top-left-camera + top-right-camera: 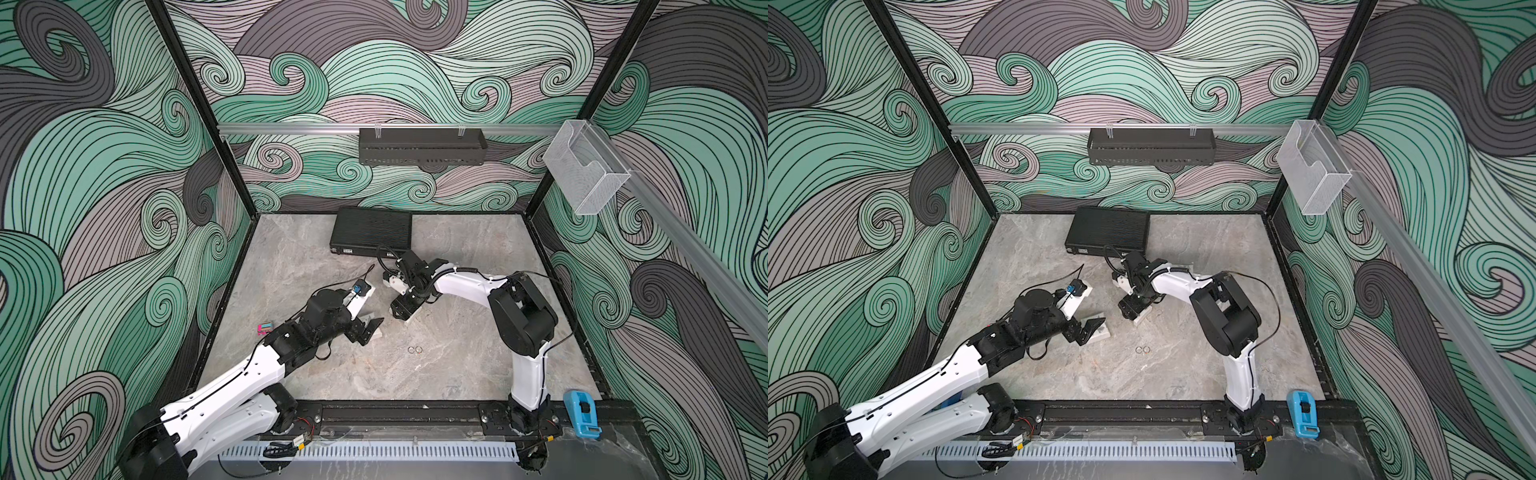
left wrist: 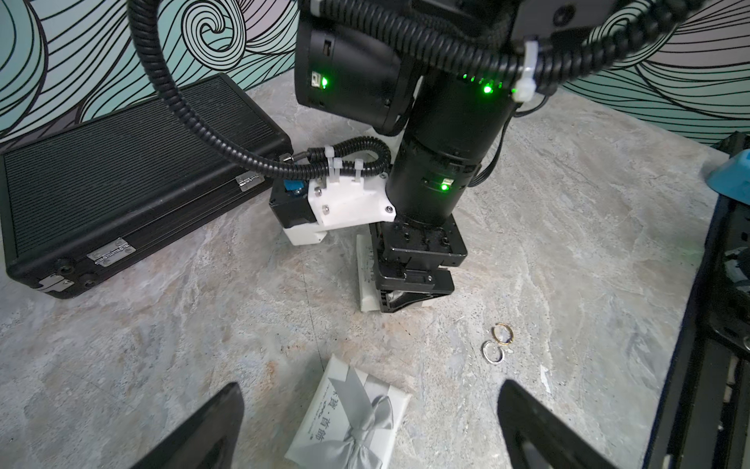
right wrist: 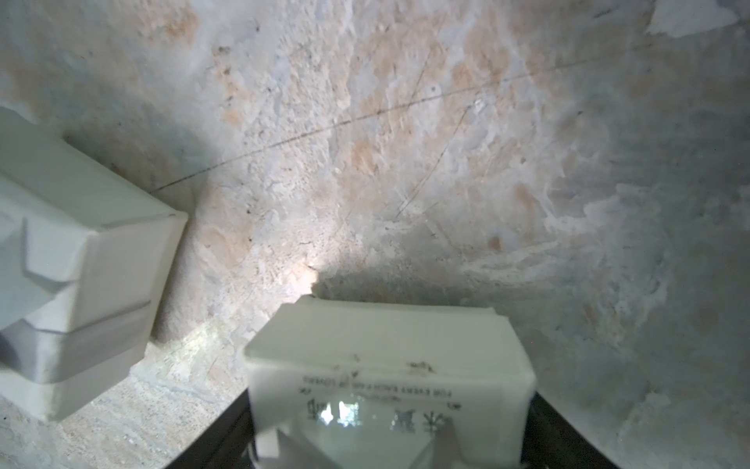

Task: Take the rings out of the lift-off lid box
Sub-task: Pick up the jewelry box from the center of the board.

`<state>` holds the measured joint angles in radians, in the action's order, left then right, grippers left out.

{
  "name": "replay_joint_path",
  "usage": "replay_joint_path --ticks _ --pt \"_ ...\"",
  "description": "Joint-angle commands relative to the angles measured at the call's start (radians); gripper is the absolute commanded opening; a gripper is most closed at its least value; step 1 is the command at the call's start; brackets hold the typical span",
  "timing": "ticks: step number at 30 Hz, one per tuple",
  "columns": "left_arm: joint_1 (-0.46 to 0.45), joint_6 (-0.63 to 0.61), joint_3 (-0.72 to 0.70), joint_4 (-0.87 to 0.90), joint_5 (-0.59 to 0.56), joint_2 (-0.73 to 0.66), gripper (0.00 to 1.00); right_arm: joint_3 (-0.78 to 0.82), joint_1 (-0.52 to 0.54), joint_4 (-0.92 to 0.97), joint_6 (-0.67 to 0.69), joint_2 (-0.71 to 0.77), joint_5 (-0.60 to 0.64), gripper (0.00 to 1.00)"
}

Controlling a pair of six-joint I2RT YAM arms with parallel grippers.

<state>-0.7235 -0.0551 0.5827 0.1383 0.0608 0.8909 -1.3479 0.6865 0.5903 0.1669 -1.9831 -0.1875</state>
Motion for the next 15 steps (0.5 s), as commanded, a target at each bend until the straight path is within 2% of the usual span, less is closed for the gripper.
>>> replay_joint_path --ticks 1,5,10,15 --pt "-0.005 -0.012 -0.002 -0.016 0.002 0.007 0.98 -0.01 0.005 0.013 -0.017 -0.006 0.019 0.74" --pt "-0.005 -0.015 0.0 -0.017 -0.001 0.014 0.98 -0.002 0.005 0.012 -0.039 -0.003 0.026 0.68" --pt "-0.005 -0.02 0.005 -0.025 -0.016 0.023 0.98 0.011 0.004 0.013 -0.061 0.029 0.031 0.68" --pt "-0.004 -0.039 0.003 -0.082 -0.043 0.046 0.98 0.028 -0.026 0.011 -0.111 0.091 -0.028 0.68"
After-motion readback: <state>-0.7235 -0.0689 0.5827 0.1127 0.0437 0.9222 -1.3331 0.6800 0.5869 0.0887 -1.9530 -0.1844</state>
